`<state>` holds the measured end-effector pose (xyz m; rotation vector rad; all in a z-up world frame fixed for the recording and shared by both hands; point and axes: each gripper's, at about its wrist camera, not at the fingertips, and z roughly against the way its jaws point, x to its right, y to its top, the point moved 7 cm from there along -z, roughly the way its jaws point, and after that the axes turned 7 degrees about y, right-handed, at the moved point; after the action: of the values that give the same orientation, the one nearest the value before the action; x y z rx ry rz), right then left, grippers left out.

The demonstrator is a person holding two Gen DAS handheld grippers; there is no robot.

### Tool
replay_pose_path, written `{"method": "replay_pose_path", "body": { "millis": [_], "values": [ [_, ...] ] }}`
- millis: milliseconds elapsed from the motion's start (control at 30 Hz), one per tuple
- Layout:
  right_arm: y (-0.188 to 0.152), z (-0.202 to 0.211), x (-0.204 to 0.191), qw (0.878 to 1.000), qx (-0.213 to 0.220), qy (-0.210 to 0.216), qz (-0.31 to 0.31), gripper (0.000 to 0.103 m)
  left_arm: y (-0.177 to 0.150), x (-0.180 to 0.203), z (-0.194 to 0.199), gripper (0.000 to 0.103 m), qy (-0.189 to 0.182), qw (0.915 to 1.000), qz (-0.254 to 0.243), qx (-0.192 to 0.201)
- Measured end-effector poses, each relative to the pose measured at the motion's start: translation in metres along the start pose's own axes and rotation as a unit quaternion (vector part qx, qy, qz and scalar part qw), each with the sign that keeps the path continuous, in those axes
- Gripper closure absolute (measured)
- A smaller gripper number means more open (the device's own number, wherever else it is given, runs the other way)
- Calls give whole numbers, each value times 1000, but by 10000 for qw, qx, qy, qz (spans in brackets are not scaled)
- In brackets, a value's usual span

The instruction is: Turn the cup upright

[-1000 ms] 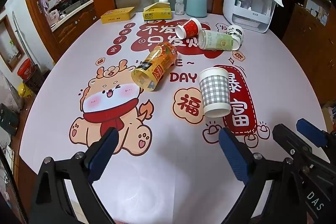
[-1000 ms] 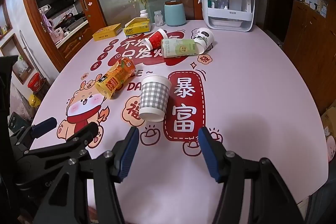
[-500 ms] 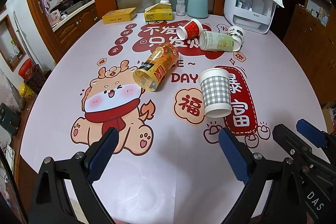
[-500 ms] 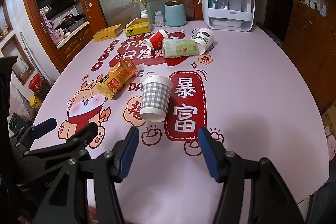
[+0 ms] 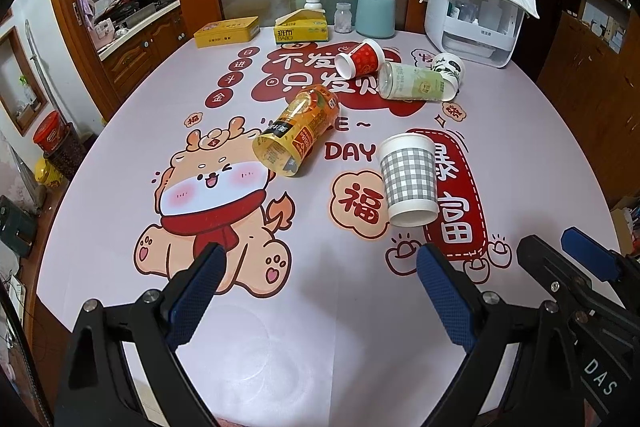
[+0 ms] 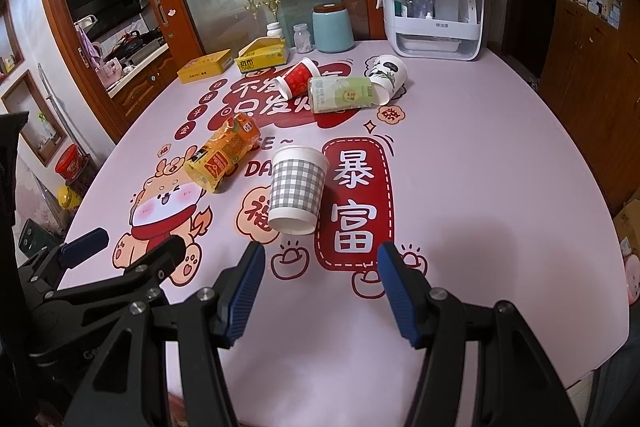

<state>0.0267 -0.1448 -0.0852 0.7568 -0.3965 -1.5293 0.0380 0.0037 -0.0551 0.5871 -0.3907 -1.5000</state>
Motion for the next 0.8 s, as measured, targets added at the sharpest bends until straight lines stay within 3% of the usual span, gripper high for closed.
{"method": "replay_pose_path", "body": {
  "millis": [800],
  "values": [
    [2,0,-1,10000,-8,-6,6,44,3,-3,5,8,-14,10000,7,11]
  ]
}}
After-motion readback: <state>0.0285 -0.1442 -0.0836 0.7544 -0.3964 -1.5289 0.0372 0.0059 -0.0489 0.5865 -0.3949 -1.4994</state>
